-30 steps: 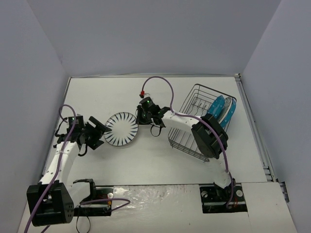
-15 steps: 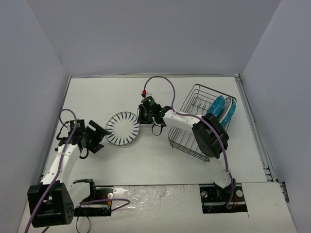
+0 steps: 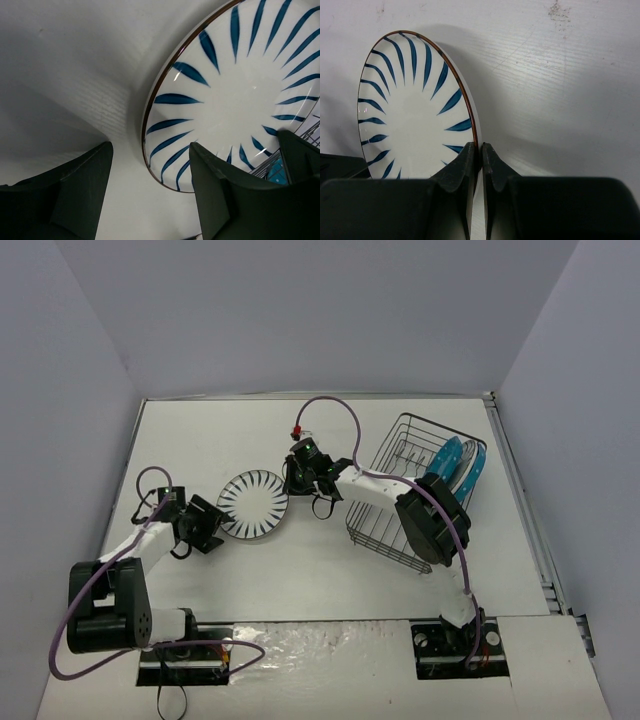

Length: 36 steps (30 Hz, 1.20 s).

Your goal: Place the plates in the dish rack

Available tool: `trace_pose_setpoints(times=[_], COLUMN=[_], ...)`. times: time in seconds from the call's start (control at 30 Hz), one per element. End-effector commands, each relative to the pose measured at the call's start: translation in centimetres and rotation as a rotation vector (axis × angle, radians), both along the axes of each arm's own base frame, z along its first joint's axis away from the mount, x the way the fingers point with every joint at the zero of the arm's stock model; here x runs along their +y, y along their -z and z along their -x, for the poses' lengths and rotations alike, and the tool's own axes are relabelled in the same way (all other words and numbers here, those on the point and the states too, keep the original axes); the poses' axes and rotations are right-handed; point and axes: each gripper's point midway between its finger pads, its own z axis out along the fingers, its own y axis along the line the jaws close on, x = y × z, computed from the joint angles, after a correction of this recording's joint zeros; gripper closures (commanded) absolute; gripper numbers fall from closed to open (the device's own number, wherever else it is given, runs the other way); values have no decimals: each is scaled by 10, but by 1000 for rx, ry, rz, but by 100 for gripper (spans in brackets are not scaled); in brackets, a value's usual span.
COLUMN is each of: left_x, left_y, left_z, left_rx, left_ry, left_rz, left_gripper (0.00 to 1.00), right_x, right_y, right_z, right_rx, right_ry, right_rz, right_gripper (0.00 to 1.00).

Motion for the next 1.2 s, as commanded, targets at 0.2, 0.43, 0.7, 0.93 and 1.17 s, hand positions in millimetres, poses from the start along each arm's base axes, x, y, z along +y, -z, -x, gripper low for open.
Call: trace_pose_setpoints(times=[0.2,0.43,0.7,0.93,1.17], left_x=[-1,-4,-10,-19,-30], left_y=[6,8,-4,-39,-51], left_z=[-27,-21,-25,-39,-46], left_rx=[-66,-56,-102,-234,-322], left_ry=[-14,-5,9,19,2], left_rz=[5,-2,28,92,200], left_gripper=[50,94,100,100,100], right_x=[14,17,17,19,22], right_y=[-62,-64,-61,-62,-57], right_z=[-20,-20,-19,-19,-15], right_rx=[-116,-114,-107,-96,-79], right_ry=[11,6,8,7,4], right_rz=[-120,-128,-124,-130,-131], right_gripper=[100,100,100,89,84])
